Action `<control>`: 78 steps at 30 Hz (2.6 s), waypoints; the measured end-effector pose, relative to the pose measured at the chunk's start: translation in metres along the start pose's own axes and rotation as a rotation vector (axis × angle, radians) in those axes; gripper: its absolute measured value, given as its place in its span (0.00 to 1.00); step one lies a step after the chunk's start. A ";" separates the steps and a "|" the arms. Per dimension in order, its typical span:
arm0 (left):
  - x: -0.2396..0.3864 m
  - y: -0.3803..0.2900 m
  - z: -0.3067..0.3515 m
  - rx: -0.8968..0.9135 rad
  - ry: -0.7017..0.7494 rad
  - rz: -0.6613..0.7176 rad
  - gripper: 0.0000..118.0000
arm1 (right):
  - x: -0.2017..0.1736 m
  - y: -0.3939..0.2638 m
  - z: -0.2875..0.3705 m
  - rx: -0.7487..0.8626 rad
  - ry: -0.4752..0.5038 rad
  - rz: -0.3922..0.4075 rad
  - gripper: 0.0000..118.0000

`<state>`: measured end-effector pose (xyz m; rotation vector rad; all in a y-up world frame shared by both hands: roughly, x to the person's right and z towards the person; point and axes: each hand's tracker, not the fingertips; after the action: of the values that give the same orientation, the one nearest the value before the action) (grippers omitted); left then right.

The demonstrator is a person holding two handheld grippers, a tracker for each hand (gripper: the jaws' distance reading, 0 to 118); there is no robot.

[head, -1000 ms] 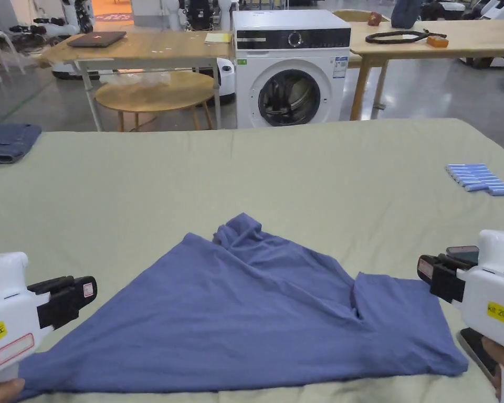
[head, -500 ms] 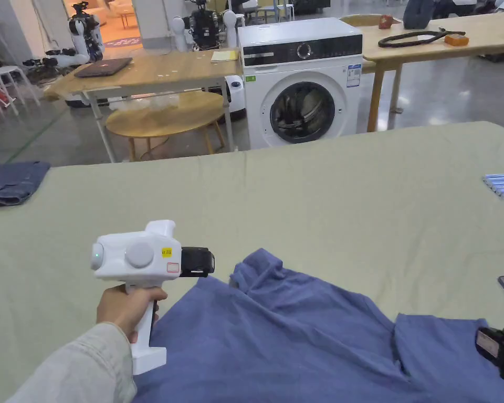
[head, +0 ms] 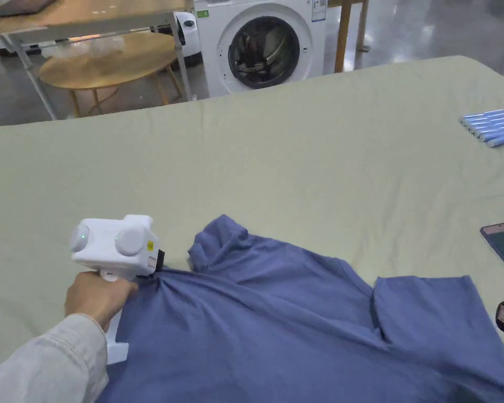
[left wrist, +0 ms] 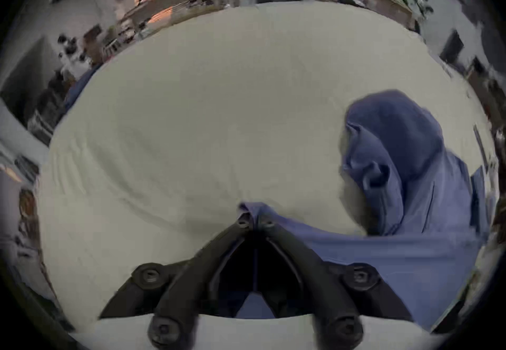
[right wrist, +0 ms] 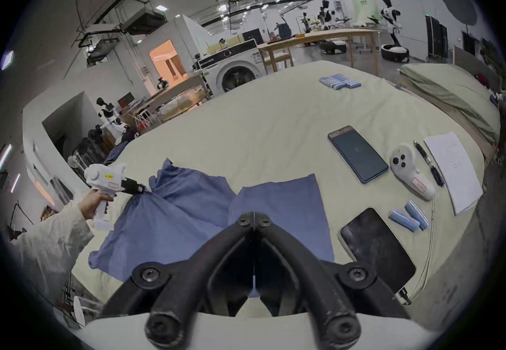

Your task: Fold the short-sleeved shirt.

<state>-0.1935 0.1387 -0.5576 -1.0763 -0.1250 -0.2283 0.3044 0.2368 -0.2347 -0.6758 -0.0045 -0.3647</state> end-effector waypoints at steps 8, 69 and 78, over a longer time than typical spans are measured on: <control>-0.031 -0.004 -0.013 -0.036 -0.117 0.205 0.00 | 0.010 0.009 0.001 0.000 -0.068 0.013 0.00; -0.195 0.022 0.426 0.602 -0.046 0.389 0.00 | -0.217 0.318 0.019 0.260 0.086 0.335 0.00; -0.254 0.093 0.448 0.689 -0.009 0.477 0.00 | -0.306 0.437 0.017 0.425 -0.024 0.396 0.00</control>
<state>-0.4128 0.6081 -0.4803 -0.3968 0.0481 0.2421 0.1641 0.6622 -0.5259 -0.2487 0.0277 0.0301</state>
